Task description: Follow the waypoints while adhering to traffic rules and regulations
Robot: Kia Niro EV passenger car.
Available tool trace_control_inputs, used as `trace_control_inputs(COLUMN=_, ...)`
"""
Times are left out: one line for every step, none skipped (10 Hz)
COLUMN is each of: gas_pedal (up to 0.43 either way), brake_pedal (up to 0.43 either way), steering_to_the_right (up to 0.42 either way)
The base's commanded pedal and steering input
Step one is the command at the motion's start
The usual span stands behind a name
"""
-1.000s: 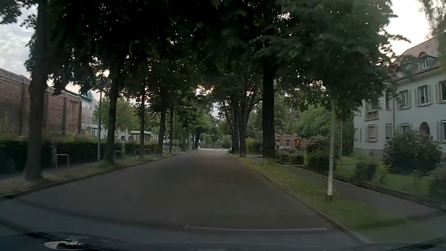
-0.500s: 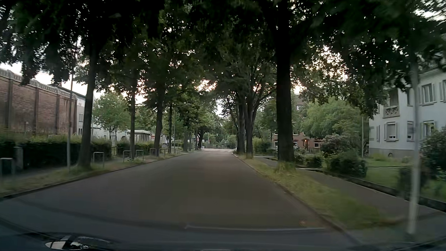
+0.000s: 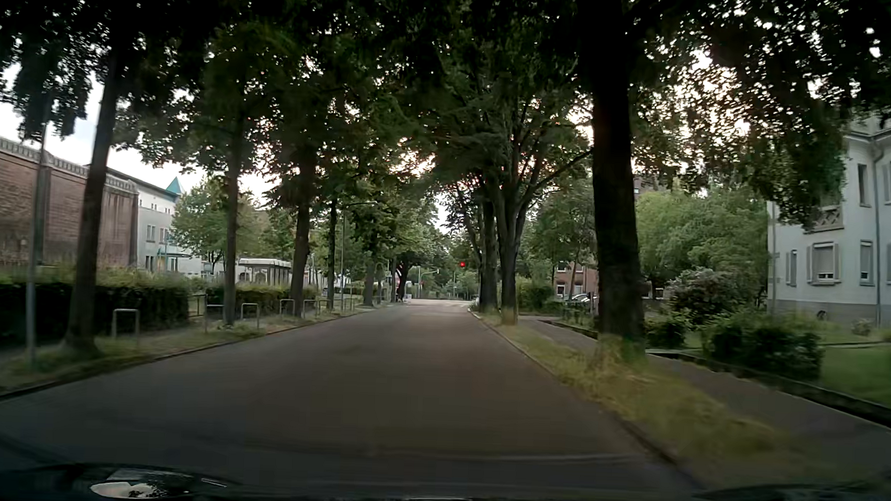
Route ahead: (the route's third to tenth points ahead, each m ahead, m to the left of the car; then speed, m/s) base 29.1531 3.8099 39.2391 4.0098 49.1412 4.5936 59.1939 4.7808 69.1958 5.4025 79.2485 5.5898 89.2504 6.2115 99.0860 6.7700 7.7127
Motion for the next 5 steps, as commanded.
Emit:
trace_control_inputs(gas_pedal=0.087, brake_pedal=0.0, steering_to_the_right=-0.01)
trace_control_inputs(gas_pedal=0.087, brake_pedal=0.0, steering_to_the_right=-0.01)
trace_control_inputs(gas_pedal=0.087, brake_pedal=0.0, steering_to_the_right=-0.01)
trace_control_inputs(gas_pedal=0.087, brake_pedal=0.0, steering_to_the_right=-0.01)
trace_control_inputs(gas_pedal=0.087, brake_pedal=0.0, steering_to_the_right=-0.01)
